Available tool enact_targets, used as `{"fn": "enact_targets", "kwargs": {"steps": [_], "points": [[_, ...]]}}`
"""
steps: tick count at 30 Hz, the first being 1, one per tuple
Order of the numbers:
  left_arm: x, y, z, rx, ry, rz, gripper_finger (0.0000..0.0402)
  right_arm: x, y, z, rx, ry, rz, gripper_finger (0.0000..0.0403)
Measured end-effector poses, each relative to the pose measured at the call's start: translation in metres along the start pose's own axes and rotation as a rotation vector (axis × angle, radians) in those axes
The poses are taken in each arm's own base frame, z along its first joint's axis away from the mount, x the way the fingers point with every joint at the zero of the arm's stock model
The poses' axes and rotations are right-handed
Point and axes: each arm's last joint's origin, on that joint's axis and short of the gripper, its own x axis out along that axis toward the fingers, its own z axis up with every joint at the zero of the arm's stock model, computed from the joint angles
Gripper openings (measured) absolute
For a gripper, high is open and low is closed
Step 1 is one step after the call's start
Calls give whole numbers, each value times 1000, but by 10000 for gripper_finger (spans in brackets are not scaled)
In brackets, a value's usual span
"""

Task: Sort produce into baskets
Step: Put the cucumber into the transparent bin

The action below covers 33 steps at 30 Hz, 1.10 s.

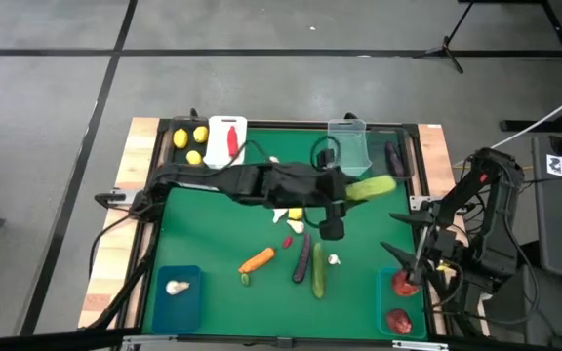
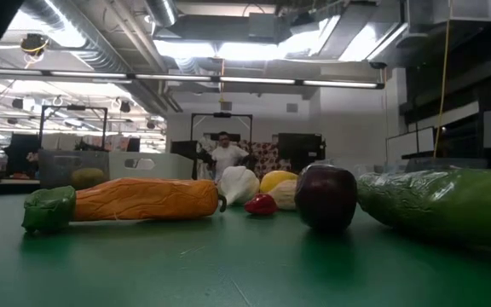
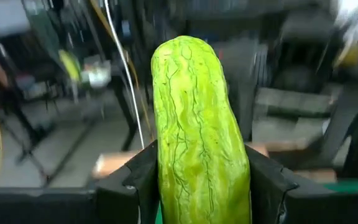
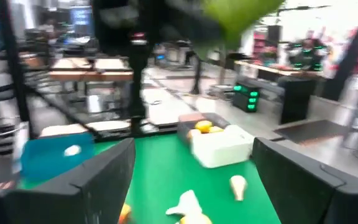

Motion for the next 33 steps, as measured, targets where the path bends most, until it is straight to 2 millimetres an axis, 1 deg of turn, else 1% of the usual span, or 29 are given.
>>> {"fn": "enact_targets", "kwargs": {"steps": [3,5,8,10,12,15,16,17,19,21,22,24,28,31,33], "points": [[-13,-8,18,45,-116,-34,166,14,-8,4,15,-1,-69,326],[-20,-17,26,80,-172,-59,166,20,-12,6,29,-1,-104,326],[-29,-27,32,99,-198,-89,166,27,-20,11,53,-3,-143,326],[-34,-26,35,127,-203,-85,166,28,-22,18,50,-5,-150,326],[-34,-25,35,133,-204,-77,166,27,-23,29,19,-5,-146,326],[-32,-17,31,130,-185,-71,166,25,-25,49,-83,-5,-142,326],[-33,-11,31,132,-182,-60,166,25,-27,55,-123,-4,-144,326],[-37,-4,34,148,-177,-41,166,25,-30,62,-155,-3,-145,326],[-53,18,47,153,-205,7,166,25,-44,83,-195,2,-166,326],[-76,41,65,110,-264,55,166,26,-67,108,-196,5,-202,326],[-88,50,72,94,-286,70,166,25,-79,120,-185,5,-212,326],[-107,65,82,79,-320,94,166,19,-102,142,-177,6,-207,326],[-132,82,88,154,-300,118,166,7,-144,178,-174,14,-177,326],[-153,100,94,186,-308,159,166,1,-165,199,-207,44,-56,326],[-167,112,98,198,-317,187,166,-2,-172,218,-217,15,107,326]]}}
